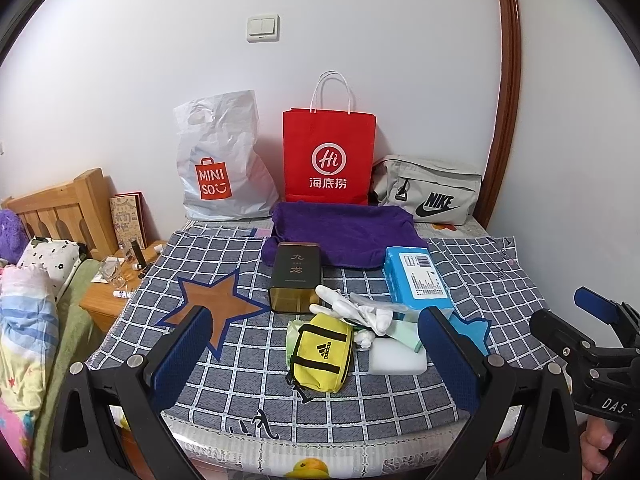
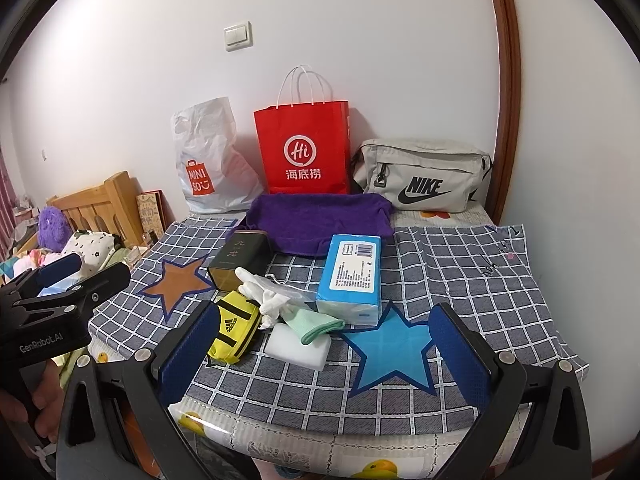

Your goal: Organize soft objects

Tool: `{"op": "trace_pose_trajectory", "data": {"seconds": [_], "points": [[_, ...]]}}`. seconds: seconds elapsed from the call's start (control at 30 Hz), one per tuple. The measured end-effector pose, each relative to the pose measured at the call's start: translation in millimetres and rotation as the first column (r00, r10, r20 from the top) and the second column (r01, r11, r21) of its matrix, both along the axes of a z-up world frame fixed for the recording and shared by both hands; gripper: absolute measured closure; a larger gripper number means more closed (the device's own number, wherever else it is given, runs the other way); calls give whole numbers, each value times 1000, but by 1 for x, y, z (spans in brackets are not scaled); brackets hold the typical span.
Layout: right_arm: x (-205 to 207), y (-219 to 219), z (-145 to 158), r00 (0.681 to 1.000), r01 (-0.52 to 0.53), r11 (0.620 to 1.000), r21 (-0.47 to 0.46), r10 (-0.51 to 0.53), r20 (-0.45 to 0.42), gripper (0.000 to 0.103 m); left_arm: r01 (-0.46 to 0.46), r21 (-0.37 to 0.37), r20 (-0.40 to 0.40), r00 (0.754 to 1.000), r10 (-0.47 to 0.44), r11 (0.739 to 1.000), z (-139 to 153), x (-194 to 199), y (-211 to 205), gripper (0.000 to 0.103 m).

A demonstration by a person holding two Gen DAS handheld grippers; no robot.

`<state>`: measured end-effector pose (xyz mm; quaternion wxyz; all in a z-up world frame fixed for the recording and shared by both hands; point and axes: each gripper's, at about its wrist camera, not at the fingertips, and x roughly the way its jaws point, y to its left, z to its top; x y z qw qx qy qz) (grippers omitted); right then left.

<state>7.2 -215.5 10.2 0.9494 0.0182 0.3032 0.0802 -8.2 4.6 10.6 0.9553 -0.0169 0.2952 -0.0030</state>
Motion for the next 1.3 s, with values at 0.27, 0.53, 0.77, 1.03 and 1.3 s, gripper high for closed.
{"op": "trace_pose_trajectory", "data": {"seconds": [0.27, 0.53, 0.77, 1.03, 1.3], "points": [[2, 0, 0, 1000, -2, 1000, -4, 2, 9, 1, 22, -16, -12, 1000, -22, 1000, -6, 4, 0, 0], [16, -6, -16, 1000, -12, 1000, 9, 12, -10, 1, 20, 1, -52, 998, -20, 1000, -29, 23, -2, 0], [39, -5, -42, 998, -43, 999, 9, 43, -52, 1, -5, 10, -129, 992, 6, 1000, -61, 51, 7, 0], [74, 12, -75, 989, -109, 994, -21, 106, -106, 4, -12, 16, -232, 973, 16, 1000, -107, 84, 21, 0], [117, 50, -93, 968, -230, 971, -60, 222, -112, 21, -30, -20, -280, 960, 23, 999, -134, 106, 42, 2]]}}
